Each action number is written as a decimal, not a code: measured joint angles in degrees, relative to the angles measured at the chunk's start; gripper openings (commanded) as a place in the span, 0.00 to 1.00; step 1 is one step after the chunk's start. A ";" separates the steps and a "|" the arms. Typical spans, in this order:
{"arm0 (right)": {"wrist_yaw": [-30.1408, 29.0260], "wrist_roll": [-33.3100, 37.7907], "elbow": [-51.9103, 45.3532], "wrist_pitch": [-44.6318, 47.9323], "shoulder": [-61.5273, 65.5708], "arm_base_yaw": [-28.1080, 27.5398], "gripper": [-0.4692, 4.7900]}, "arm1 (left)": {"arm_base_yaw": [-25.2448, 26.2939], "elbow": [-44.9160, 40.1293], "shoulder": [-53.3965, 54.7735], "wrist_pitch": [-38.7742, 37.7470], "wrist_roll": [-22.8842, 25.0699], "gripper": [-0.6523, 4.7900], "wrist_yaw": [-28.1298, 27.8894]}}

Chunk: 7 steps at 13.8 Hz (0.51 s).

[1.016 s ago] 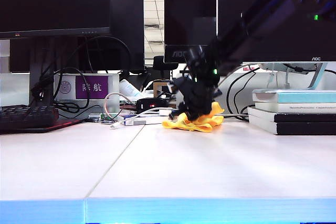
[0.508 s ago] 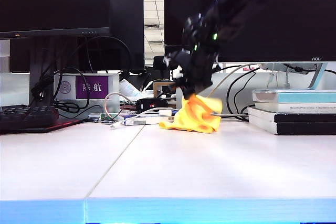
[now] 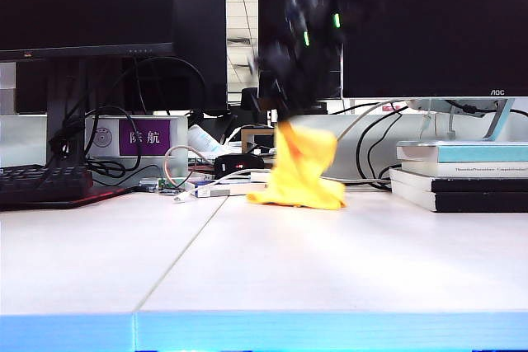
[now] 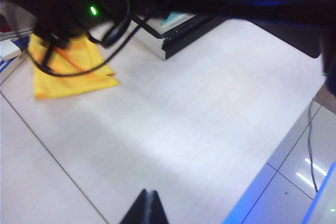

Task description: Wipe the table from back to front using the rag.

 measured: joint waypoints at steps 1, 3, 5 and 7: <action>-0.68 0.04 0.76 2.03 -0.74 0.20 0.08 | 0.00 0.00 0.00 0.04 0.00 0.11 0.00; -0.70 0.11 0.48 1.95 -0.33 0.42 0.26 | 0.00 0.00 0.00 0.15 0.00 0.11 0.00; -0.55 0.31 0.02 1.03 0.44 1.05 0.45 | 0.00 0.00 0.00 0.20 0.00 0.11 0.02; -0.79 1.97 1.79 1.64 0.17 1.97 0.11 | 0.00 0.00 0.00 0.20 0.00 0.11 0.00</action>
